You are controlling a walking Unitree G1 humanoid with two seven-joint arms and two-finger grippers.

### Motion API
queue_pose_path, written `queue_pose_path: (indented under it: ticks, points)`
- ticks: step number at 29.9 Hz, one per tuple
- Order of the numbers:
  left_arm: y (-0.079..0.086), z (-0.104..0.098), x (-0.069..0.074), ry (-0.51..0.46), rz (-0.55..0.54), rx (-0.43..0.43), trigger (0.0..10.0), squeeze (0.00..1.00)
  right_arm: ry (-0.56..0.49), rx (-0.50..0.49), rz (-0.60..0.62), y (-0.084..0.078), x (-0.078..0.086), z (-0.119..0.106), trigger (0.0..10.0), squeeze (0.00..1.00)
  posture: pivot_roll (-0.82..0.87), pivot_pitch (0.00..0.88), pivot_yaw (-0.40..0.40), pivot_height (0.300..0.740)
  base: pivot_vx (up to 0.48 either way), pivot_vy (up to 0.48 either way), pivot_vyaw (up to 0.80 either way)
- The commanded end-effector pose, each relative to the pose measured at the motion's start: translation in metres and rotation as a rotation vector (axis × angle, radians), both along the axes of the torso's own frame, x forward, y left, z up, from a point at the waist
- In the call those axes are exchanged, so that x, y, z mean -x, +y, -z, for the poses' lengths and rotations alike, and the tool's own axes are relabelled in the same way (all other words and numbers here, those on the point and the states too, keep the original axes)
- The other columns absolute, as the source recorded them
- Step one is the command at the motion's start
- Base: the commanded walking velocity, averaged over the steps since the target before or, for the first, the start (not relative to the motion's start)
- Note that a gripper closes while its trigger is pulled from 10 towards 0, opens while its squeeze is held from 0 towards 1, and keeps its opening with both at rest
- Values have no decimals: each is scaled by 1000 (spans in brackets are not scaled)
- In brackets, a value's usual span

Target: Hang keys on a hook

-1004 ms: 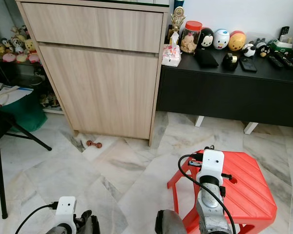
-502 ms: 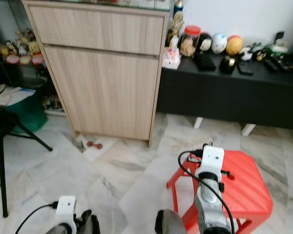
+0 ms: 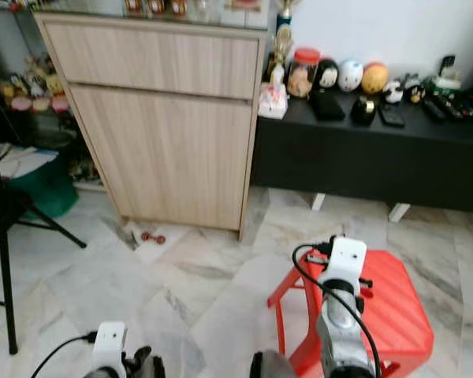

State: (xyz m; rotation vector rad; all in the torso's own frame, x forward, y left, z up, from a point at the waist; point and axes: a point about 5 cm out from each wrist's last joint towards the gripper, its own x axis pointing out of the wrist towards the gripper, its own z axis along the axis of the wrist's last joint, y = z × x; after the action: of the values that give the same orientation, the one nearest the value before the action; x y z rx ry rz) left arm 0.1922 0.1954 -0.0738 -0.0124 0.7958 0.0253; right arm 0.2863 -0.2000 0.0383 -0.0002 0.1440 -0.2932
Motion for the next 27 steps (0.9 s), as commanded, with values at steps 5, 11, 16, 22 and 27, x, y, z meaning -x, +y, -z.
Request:
queue_pose_path:
  ticks: [5,11,16,22,27]
  points:
    - [-2,3,4,28,9,0,10000,0,-13,-3,6,-3,-4,-5,10000,0,66,0,-101,732,0,0,0]
    - [-3,3,3,26,5,3,10000,0,-14,-4,0,-2,-4,-5,10000,0,64,1,-105,740,0,0,0]
    - [-4,3,2,25,2,4,10000,0,-10,1,4,-3,-5,-6,10000,0,62,0,-107,740,0,0,0]
    - [-6,3,2,25,-1,10,10000,0,38,-11,-10,-2,-6,0,10000,0,56,0,-111,740,0,0,0]
    - [-7,3,2,19,-7,19,10000,0,24,-15,-18,0,-6,0,10000,0,59,0,-116,740,0,0,0]
